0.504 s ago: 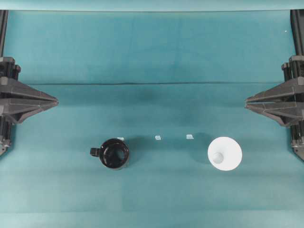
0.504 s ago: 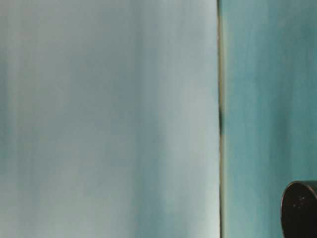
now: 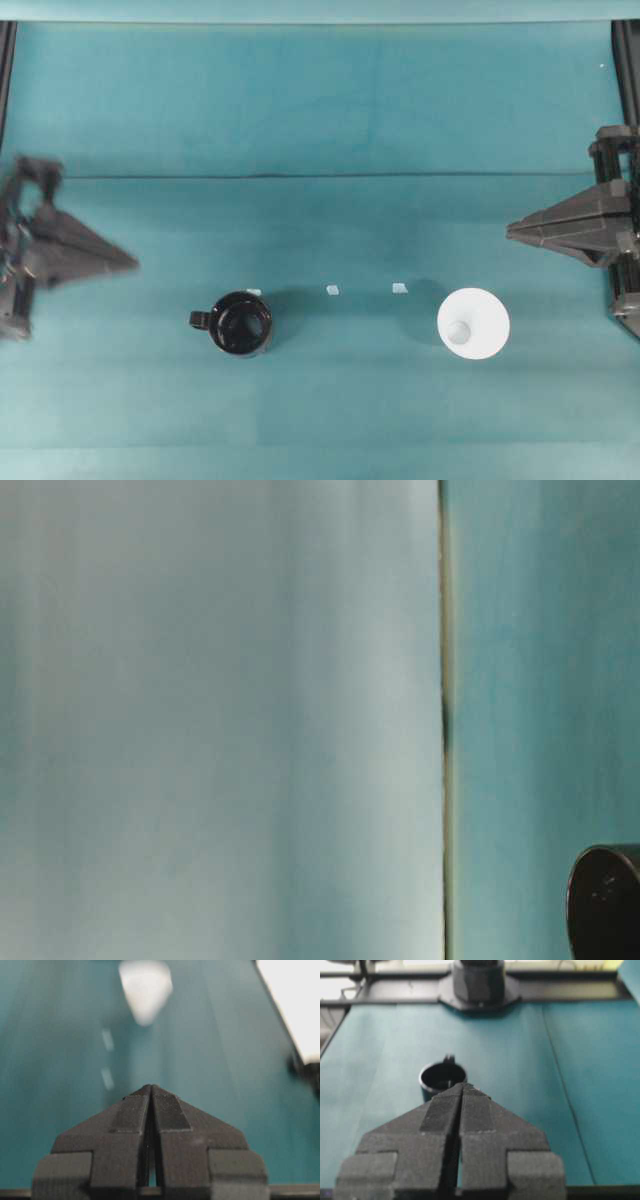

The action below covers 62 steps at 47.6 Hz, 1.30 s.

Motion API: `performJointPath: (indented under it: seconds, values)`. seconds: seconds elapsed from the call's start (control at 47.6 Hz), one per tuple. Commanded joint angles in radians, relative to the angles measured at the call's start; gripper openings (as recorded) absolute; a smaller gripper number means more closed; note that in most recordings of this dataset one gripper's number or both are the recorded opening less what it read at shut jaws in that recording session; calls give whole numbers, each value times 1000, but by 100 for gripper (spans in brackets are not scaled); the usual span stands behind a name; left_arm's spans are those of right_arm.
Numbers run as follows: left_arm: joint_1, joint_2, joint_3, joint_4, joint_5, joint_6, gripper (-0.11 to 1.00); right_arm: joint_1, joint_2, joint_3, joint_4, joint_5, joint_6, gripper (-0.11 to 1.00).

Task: Put the paper cup into the moved cup holder.
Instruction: 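Move the left gripper open toward the black cup holder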

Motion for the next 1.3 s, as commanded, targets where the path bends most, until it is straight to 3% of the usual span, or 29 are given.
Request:
performJointPath:
  seconds: [0.0, 0.21, 0.504, 1.091, 1.154, 1.28]
  values:
    - [-25, 77, -26, 3, 64, -34, 0, 2, 6, -26, 6, 14, 6, -6]
    - [-29, 225, -61, 3, 81, -49, 0, 2, 9, -25, 9, 38, 8, -5]
    - [-31, 336, -98, 3, 202, -48, 0, 2, 9, -25, 21, 72, 8, -6]
    - [-29, 402, -84, 6, 133, -55, 0, 2, 8, -25, 21, 84, 8, -6]
    - [-29, 411, -86, 8, 129, -55, 5, 2, 9, -25, 21, 86, 8, -6]
    - [-29, 425, -75, 8, 95, -60, 34, 2, 9, -25, 21, 84, 8, -6]
